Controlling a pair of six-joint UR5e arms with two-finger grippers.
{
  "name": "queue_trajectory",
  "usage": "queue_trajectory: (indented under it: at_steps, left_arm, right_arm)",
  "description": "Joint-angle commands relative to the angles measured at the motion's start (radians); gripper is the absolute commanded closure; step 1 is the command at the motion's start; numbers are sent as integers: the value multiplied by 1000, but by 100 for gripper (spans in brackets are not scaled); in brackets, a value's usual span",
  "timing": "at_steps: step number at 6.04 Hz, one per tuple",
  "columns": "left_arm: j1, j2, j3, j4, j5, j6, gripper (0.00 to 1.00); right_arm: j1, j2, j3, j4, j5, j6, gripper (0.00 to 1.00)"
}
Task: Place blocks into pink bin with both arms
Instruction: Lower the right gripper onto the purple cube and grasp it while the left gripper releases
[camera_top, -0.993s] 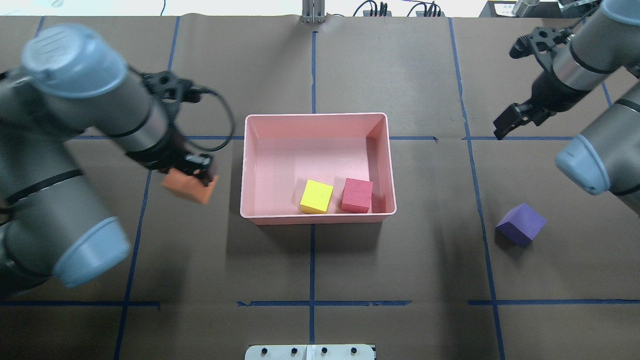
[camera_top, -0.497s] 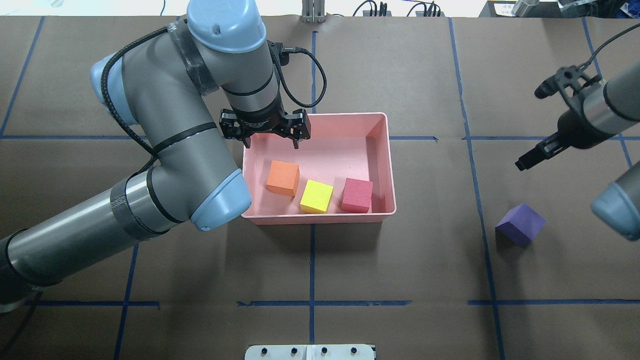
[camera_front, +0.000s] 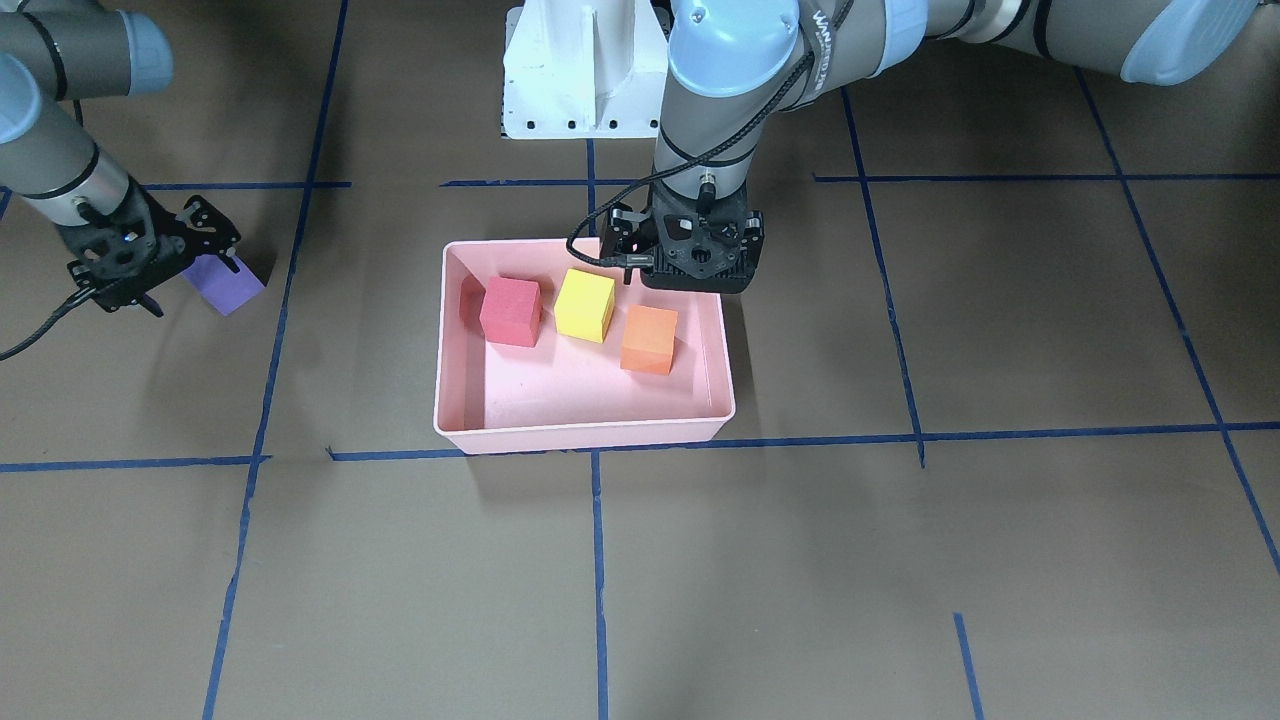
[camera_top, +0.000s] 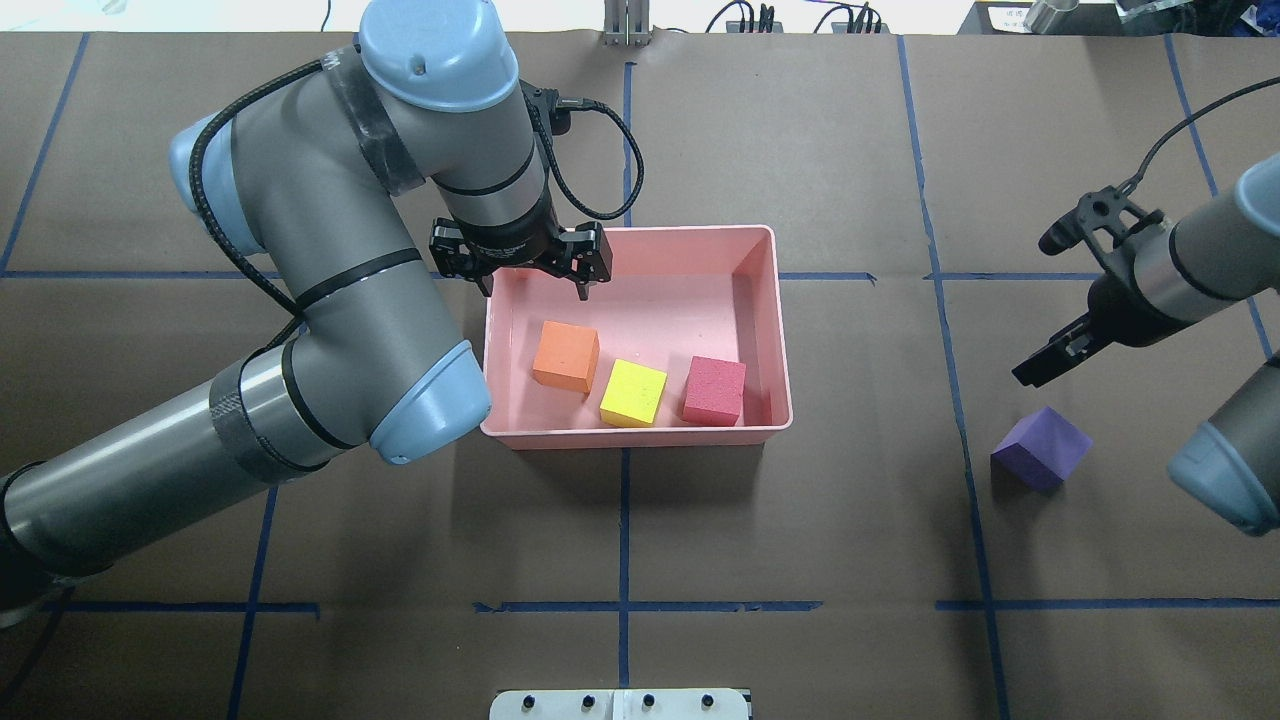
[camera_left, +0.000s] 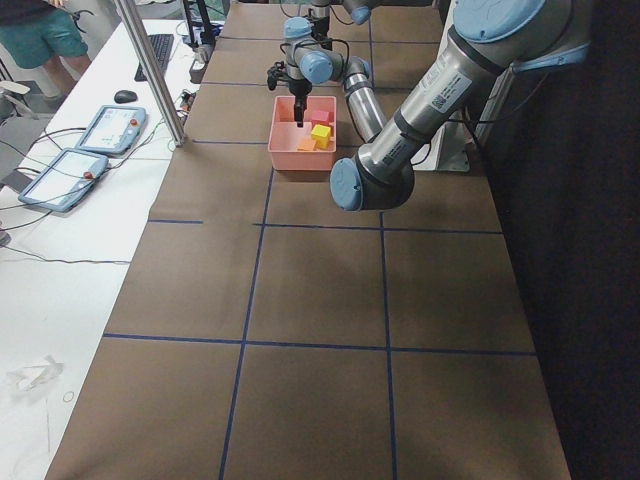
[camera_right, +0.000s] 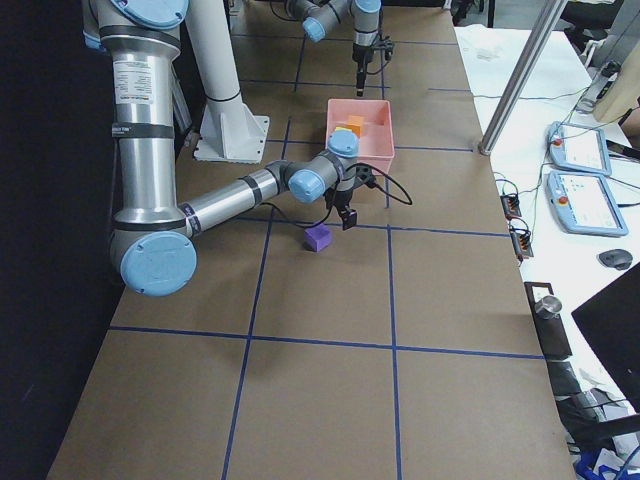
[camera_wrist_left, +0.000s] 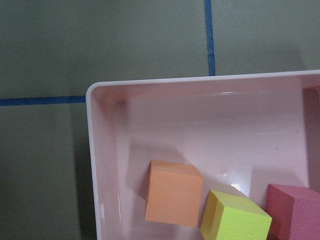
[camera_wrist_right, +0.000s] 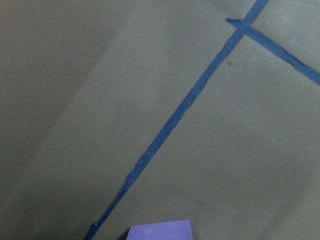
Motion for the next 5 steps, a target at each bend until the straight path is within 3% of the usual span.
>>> queue_trajectory:
  at_steps: [1, 3, 4, 5]
  left_arm:
    - [0, 8, -2, -7, 0, -1, 0]
    - [0, 16, -2, -14, 0, 1, 0]
    - [0, 16, -3, -14, 0, -1, 0]
    - [-2, 16, -3, -14, 0, 1, 0]
  right_arm:
    - [-66, -43, 9, 0, -30, -4, 0]
    - [-118, -60, -13, -1, -46, -7, 2]
    - [-126, -55, -35, 0, -61, -12, 19]
    - [-124, -51, -35, -1, -60, -14, 49]
